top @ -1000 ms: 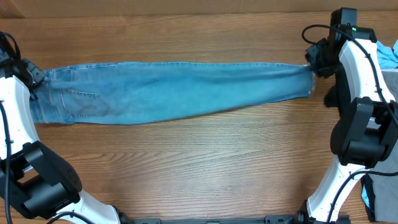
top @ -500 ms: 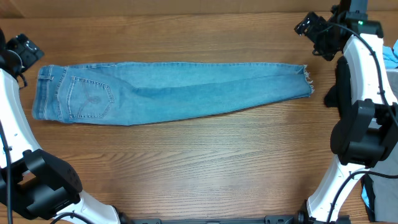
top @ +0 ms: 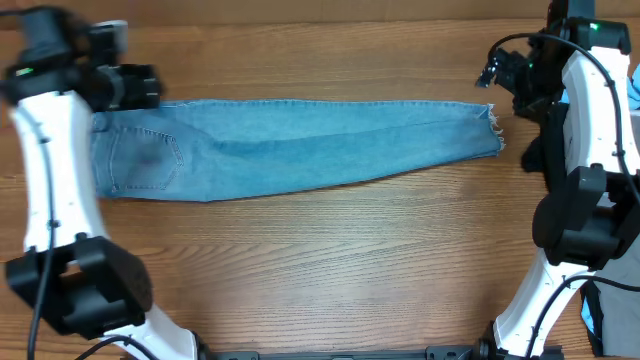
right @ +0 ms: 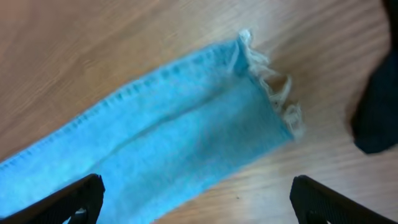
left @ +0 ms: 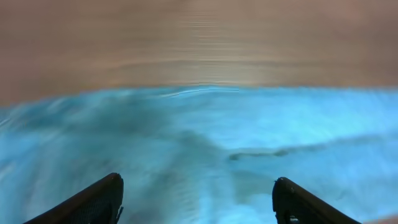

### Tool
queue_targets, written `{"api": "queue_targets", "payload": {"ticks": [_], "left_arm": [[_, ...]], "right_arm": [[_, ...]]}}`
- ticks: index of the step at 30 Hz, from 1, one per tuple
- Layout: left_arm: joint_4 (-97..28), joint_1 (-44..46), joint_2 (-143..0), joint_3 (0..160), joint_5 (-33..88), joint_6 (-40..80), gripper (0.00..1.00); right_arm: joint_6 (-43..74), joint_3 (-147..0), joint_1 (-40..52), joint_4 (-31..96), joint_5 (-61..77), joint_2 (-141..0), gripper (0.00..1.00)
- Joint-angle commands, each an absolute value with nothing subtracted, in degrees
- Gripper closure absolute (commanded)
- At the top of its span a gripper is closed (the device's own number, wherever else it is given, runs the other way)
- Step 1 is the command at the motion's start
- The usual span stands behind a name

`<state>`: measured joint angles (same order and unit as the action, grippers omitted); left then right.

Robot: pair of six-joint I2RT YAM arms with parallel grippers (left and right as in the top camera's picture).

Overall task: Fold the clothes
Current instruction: 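Raise both grippers away from the folded jeans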

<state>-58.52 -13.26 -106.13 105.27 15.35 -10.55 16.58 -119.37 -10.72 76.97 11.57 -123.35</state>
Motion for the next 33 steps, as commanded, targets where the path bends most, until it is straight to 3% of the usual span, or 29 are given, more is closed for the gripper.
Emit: {"api": "queue_targets", "payload": {"ticks": [1,5,9,13,22,26,33], "left_arm": [[-58.0,-2.6,-105.3,106.2,8.3,-20.8,0.16],[-57.8,6.5,-106.3,106.2,2.2,-21.6,0.08],[-58.0,10.9,-108.2,106.2,1.1,-7.6,0.03],[-57.6,11.7,-110.2,106.2,1.0,5.1,0.05],[-63.5,11.4,-114.6,106.2,-2.8,7.0,0.0],[-66.0,5.9,-112.0,106.3,-6.0,17.3,0.0],[-67.6,-20.1,-102.6,106.3,14.7,26.0,0.0]], "right_arm": [[16.0,-120.8,-11.0,79.5,11.0,-123.5,0.0],[16.0,-120.8,-11.0,80.9,11.0,-123.5,0.0],[16.0,-120.8,-11.0,79.7,11.0,-123.5,0.0],[16.1,-120.8,-11.0,78.7,11.0,-123.5,0.0],[16.1,-120.8,-11.0,78.1,11.0,-123.5,0.0],[16.0,-120.8,-11.0,78.1,11.0,-123.5,0.0],[16.0,-120.8,-11.0,77.0,11.0,-123.5,0.0]]}}
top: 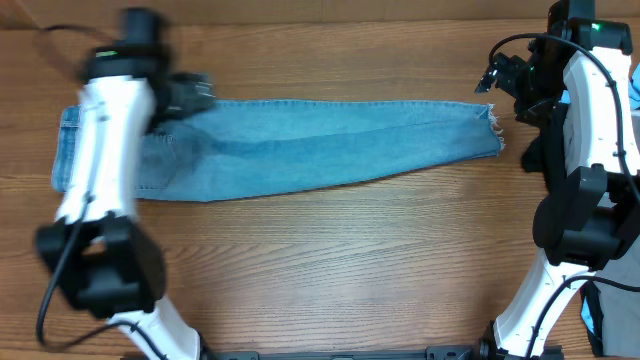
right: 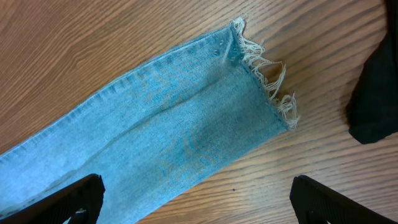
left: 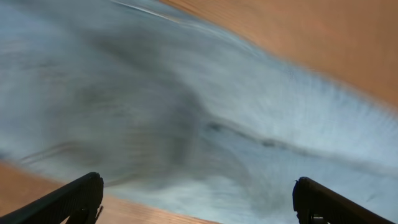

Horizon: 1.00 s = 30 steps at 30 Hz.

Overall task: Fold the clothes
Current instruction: 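Raise both grippers away from the folded jeans, then move the right gripper over the middle of the folded jeans leg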

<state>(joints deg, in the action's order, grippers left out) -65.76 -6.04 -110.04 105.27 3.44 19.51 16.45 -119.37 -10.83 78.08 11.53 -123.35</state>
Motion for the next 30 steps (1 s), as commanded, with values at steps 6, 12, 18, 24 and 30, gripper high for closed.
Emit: {"api": "queue_targets", "payload": {"ticks": [6,12,18,24,30], "left_arm": [[-76.1,-38.6,-101.9,106.2,18.9,25.4,0.0],[-78.1,-47.6,-101.9,106.2,18.9,25.5,0.0],[-77.8,-50.9,-101.9,106.2,18.9,25.5,0.0],[-77.8,-50.9,-101.9,106.2,18.9,25.5,0.0],[-77.8,-50.9,-101.9,106.2,18.9,25.5,0.0]], "right_arm": [[13.9,-120.8,-11.0,73.0,15.4,-123.5,0.0],[-10.3,-120.8,-8.3,75.5,26.5,-123.5,0.0],[-21.8,-120.8,-2.5,78.1,28.9,-123.5,0.0],[-31.5,-120.8,1.4,74.0,39.1,-123.5,0.08],[-45.0,-120.8,10.7,70.9,31.8,-123.6,0.15]]}}
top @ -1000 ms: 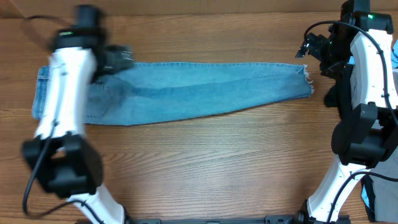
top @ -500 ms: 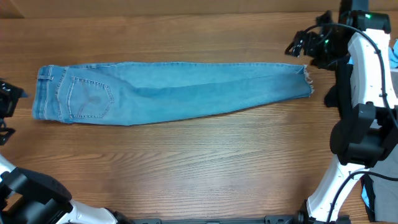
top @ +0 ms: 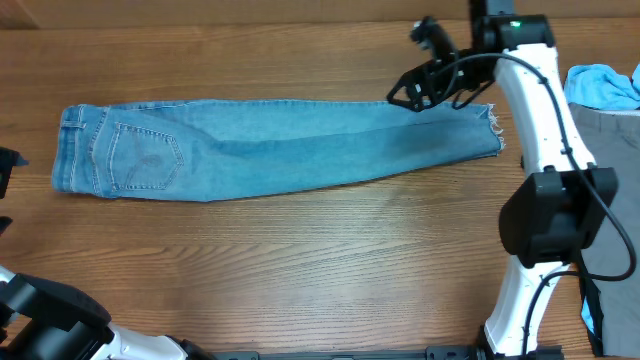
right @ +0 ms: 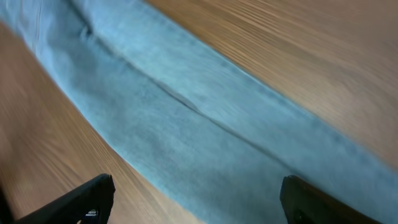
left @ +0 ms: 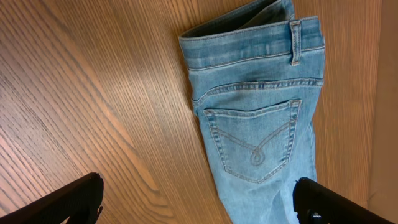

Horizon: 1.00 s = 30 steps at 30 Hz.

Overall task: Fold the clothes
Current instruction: 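Move the right gripper over the middle of the folded jeans leg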

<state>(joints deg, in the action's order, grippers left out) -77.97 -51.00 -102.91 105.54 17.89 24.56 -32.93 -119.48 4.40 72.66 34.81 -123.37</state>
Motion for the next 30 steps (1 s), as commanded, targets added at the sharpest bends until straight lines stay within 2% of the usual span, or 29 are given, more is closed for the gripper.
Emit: {"api": "queue_targets", "payload": {"ticks": [1,2,3,5,9,20,23,30], "left_arm": [[-77.8,-50.9,-101.9,106.2,18.9,25.5,0.0],[-77.8,-50.9,-101.9,106.2,18.9,25.5,0.0],[-77.8,-50.9,-101.9,106.2,18.9,25.5,0.0],[-77.8,-50.9,-101.9,106.2,18.9,25.5,0.0],[-77.8,-50.9,-101.9,106.2,18.9,25.5,0.0],[-77.8,-50.9,-101.9,106.2,18.9,25.5,0.0],[-77.8,-50.9,-101.9,106.2,18.9,25.5,0.0],[-77.8,-50.9,-101.9,106.2,18.9,25.5,0.0]], "right_arm": [[-47.7,-120.8,12.5,69.8,30.0,-123.6,0.2],[-53.0,-120.4,16.3,66.8,25.6,-123.6,0.27],[-54.4,-120.3,18.2,65.0,22.6,-123.6,0.28],[-54.5,-120.1,21.6,61.2,17.6,-123.6,0.29],[-54.4,-120.0,24.8,56.8,18.4,-124.5,0.29],[-56.0,-120.0,26.9,56.5,19.6,-138.4,0.36],[-56.0,-120.0,26.9,55.9,19.6,-140.0,0.41],[-56.0,-120.0,26.9,55.1,19.6,-140.3,0.43]]}}
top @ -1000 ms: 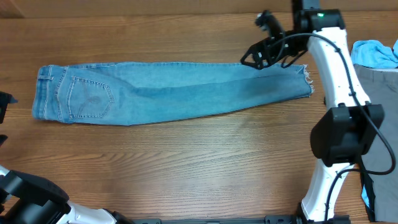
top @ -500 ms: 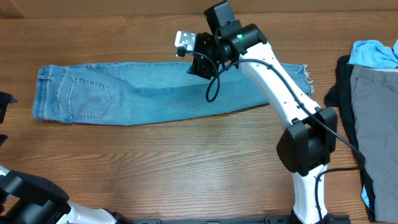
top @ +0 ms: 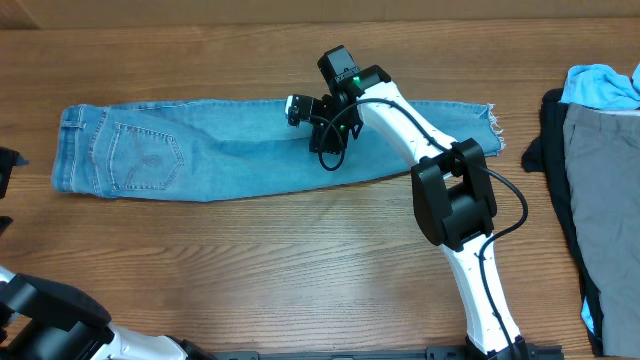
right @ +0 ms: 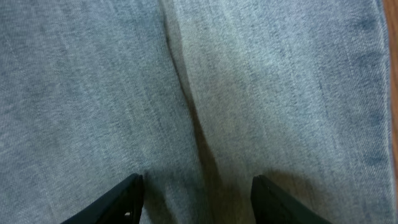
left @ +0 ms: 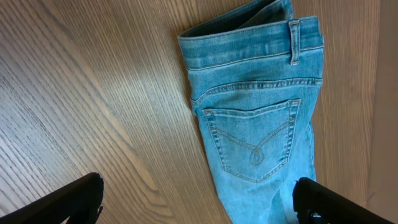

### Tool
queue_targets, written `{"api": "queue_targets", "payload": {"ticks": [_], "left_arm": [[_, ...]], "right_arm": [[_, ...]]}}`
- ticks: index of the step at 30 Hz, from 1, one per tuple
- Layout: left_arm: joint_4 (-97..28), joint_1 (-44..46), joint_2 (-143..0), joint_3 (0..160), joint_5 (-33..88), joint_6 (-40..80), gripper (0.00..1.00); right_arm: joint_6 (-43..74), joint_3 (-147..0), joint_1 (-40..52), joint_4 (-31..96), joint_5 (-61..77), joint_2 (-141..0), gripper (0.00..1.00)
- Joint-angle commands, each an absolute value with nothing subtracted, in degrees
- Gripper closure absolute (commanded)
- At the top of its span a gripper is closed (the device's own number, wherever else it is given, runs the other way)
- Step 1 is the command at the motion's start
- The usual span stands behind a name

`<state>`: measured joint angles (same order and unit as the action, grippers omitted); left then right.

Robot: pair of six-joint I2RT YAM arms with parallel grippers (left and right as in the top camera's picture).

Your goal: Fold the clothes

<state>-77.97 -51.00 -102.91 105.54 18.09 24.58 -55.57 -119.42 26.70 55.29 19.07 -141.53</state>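
A pair of light blue jeans (top: 230, 150) lies flat across the table, legs stacked, with the waistband at the left and the frayed hem (top: 493, 125) at the right. The left wrist view shows the waistband and back pocket (left: 255, 140) from high up. My right gripper (top: 328, 145) is down on the middle of the jeans. It is open, its fingertips (right: 132, 190) straddling a lengthwise crease in the denim (right: 193, 124). My left gripper (top: 5, 170) hangs open at the table's left edge, away from the jeans, with nothing in it.
A heap of other clothes lies at the right edge: a blue garment (top: 605, 85), a grey one (top: 600, 170) and a black one (top: 552, 150). Bare wooden table (top: 300, 270) runs in front of the jeans.
My right gripper has moved left from above the leg near the hem to the middle of the jeans and is now low on the denim. The left gripper and jeans have not moved.
First my left gripper was over the waist end and my right hovered open by the hem. A second later the waistband lay farther left, with the left arm over the pocket. The left arm then stood off the left edge; the right has gone to the jeans' middle.
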Motion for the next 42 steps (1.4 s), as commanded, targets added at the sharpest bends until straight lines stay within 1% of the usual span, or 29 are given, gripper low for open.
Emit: {"api": "queue_targets", "payload": {"ticks": [1,4,5,8,9,13,15,18,31,36,38,42], "left_arm": [[-77.8,-50.9,-101.9,106.2,18.9,25.5,0.0],[-77.8,-50.9,-101.9,106.2,18.9,25.5,0.0],[-77.8,-50.9,-101.9,106.2,18.9,25.5,0.0],[-77.8,-50.9,-101.9,106.2,18.9,25.5,0.0],[-77.8,-50.9,-101.9,106.2,18.9,25.5,0.0],[-77.8,-50.9,-101.9,106.2,18.9,25.5,0.0],[-77.8,-50.9,-101.9,106.2,18.9,25.5,0.0],[-77.8,-50.9,-101.9,106.2,18.9,25.5,0.0],[-77.8,-50.9,-101.9,106.2,18.9,25.5,0.0],[-77.8,-50.9,-101.9,106.2,18.9,25.5,0.0],[-77.8,-50.9,-101.9,106.2,18.9,25.5,0.0],[-77.8,-50.9,-101.9,106.2,18.9,25.5,0.0]], "right_arm": [[-56.0,-120.0,26.9,55.2,19.6,-140.3,0.45],[-56.0,-120.0,26.9,55.4,19.6,-140.3,0.58],[-56.0,-120.0,26.9,55.4,19.6,-140.3,0.59],[-56.0,-120.0,26.9,55.7,19.6,-140.3,0.69],[-56.0,-120.0,26.9,55.9,19.6,-140.3,0.7],[-55.9,-120.0,26.9,56.8,19.6,-140.3,0.7],[-55.9,-120.0,26.9,57.4,19.6,-140.3,0.66],[-56.0,-120.0,26.9,57.9,19.6,-140.3,0.64],[-55.9,-120.0,26.9,58.0,19.6,-141.3,0.66],[-55.7,-120.0,26.9,57.7,19.6,-141.3,0.76],[-55.7,-120.0,26.9,57.8,19.6,-141.3,0.78],[-55.7,-120.0,26.9,57.8,19.6,-141.3,0.86]]}}
